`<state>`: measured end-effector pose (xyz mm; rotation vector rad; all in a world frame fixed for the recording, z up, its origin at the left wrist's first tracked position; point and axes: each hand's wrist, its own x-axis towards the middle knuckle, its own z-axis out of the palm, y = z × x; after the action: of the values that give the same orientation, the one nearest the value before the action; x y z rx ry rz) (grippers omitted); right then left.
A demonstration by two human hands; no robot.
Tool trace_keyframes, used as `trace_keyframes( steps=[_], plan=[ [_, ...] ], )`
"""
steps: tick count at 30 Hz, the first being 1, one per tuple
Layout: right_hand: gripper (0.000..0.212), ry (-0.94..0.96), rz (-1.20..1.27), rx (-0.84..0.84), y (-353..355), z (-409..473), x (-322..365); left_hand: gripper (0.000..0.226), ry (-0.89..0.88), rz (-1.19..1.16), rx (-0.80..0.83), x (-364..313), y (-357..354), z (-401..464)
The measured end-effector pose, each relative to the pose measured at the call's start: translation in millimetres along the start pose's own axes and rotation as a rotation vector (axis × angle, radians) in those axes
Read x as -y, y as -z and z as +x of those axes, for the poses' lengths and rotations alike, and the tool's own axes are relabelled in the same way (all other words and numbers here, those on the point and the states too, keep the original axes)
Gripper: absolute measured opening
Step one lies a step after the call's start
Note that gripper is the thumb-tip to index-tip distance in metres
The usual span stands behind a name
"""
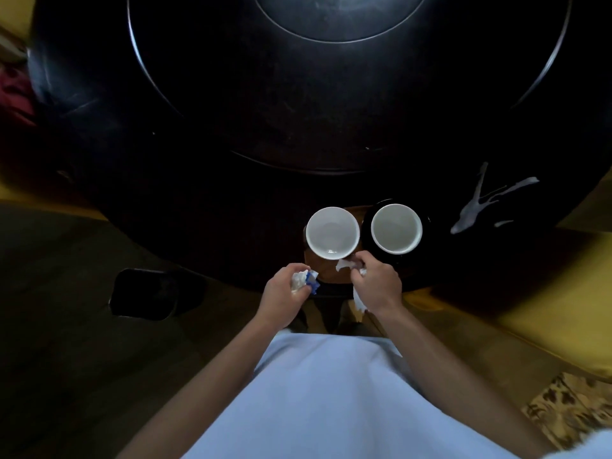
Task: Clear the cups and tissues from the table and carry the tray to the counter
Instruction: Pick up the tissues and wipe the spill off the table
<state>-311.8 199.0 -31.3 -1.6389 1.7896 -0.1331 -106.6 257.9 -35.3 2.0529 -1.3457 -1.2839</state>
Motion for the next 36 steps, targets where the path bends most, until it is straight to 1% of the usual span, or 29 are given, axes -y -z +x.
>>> trace_keyframes(
  steps=[5,9,13,17,24,26,29,31,36],
  plan=[
    [0.024,0.013,-0.010,-0.053,3.6,-2.1,-9.2,0.038,0.009,0.021,0.026,2.0,-5.4,7.2],
    [0.030,0.017,0.002,-0.011,3.1,-4.5,-12.8,0.040,0.016,0.021,0.027,-0.9,-11.7,11.7],
    [0.029,0.042,0.005,-0.028,6.6,-7.5,-16.4,0.043,0.037,-0.011,0.001,-7.0,-15.6,14.2],
    [0.025,0.061,0.021,-0.054,16.4,-12.3,-20.0,0.045,0.082,-0.053,-0.079,-14.3,-24.4,17.9],
    [0.022,0.096,0.115,-0.053,31.9,-18.7,-40.0,0.034,0.138,-0.038,-0.198,-23.8,-45.0,23.0],
    [0.021,0.109,0.138,-0.050,34.6,-18.9,-46.6,0.036,0.126,-0.020,-0.238,-26.4,-49.5,25.9],
    [0.021,0.124,0.153,-0.047,38.6,-19.2,-57.1,0.046,0.127,0.042,-0.288,-32.9,-57.4,26.7],
    [0.020,0.133,0.169,-0.054,42.7,-20.5,-64.1,0.046,0.142,0.066,-0.323,-37.2,-61.5,24.6],
    [0.019,0.128,0.183,-0.071,55.6,-24.9,-80.4,0.051,0.202,0.032,-0.369,-45.2,-68.2,19.1]
  ],
)
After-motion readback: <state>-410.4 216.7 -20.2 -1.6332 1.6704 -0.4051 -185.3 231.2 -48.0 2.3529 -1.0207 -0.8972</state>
